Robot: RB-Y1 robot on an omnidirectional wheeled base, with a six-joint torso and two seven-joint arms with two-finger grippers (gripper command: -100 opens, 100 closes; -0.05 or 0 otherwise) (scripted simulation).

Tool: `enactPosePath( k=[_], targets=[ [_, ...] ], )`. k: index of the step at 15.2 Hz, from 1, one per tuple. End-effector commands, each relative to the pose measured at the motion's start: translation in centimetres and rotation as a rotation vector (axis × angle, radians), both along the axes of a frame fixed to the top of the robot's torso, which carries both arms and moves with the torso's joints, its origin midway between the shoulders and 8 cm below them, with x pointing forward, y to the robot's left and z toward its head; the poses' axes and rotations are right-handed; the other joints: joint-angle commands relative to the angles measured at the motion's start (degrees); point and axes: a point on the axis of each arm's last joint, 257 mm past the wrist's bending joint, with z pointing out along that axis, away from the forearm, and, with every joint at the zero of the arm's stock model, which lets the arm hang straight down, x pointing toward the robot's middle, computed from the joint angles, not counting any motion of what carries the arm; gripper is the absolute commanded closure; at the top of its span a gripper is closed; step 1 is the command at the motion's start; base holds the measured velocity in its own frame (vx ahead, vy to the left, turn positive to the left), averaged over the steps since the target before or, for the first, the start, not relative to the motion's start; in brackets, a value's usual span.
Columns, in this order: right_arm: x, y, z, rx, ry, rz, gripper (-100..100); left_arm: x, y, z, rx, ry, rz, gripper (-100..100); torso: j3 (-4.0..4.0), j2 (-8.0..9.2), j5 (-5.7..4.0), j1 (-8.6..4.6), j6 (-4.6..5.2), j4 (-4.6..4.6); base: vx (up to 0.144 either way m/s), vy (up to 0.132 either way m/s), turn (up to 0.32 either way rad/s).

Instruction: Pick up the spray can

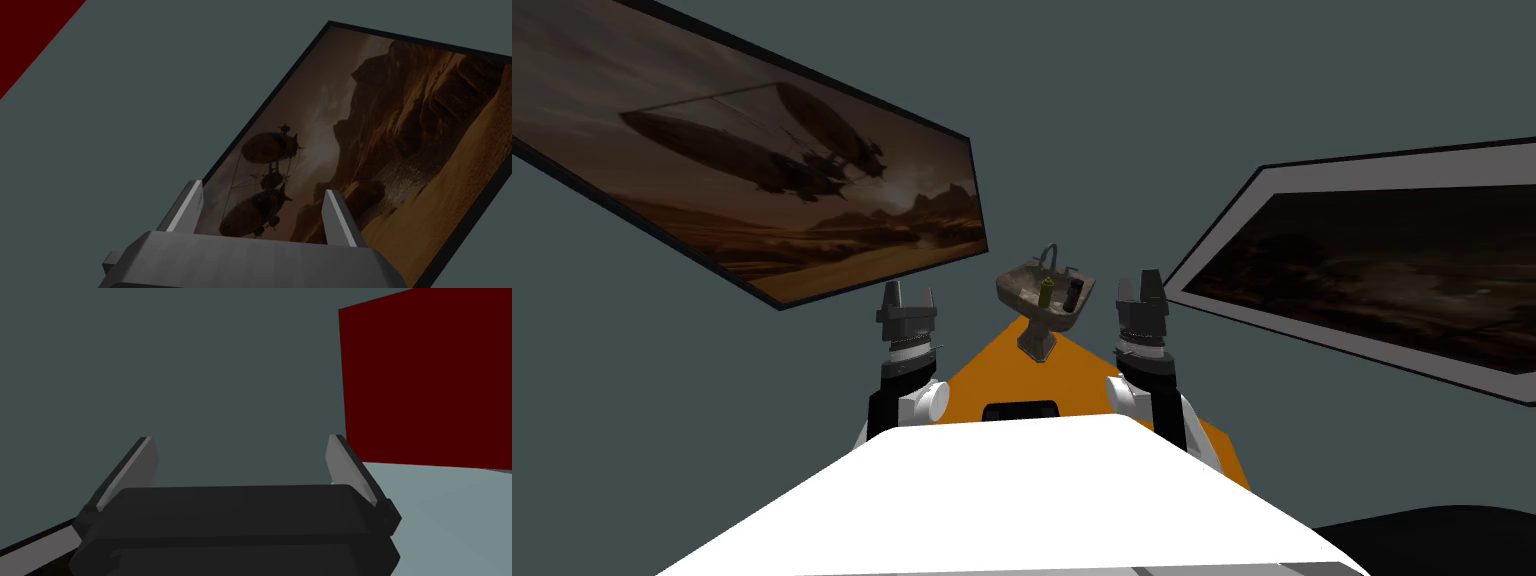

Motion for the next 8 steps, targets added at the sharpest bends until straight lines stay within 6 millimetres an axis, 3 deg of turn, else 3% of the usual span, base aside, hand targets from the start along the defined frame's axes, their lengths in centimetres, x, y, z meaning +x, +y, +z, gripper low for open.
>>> enactPosePath(
  k=[1,5,8],
  targets=[
    [0.6,0.6,-0.4,-0.007,0.018,0.047,-100,0.0,0.0,0.0,0.0,0.0,0.0,0,0.0,0.0,0.0,0.0,0.0,0.0,0.0,-0.02,0.032],
    [2.0,1.2,-1.4,0.029,0.056,0.133,-100,0.0,0.0,0.0,0.0,0.0,0.0,0,-0.01,-0.02,-0.05,-0.27,-0.01,0.0,0.001,-0.061,0.052],
    [3.2,1.7,-2.4,0.081,0.091,0.203,-100,0.0,0.0,0.0,0.0,0.0,0.0,0,-0.02,-0.04,-0.11,-0.53,-0.02,-0.01,0.0,-0.122,0.085]
  ],
)
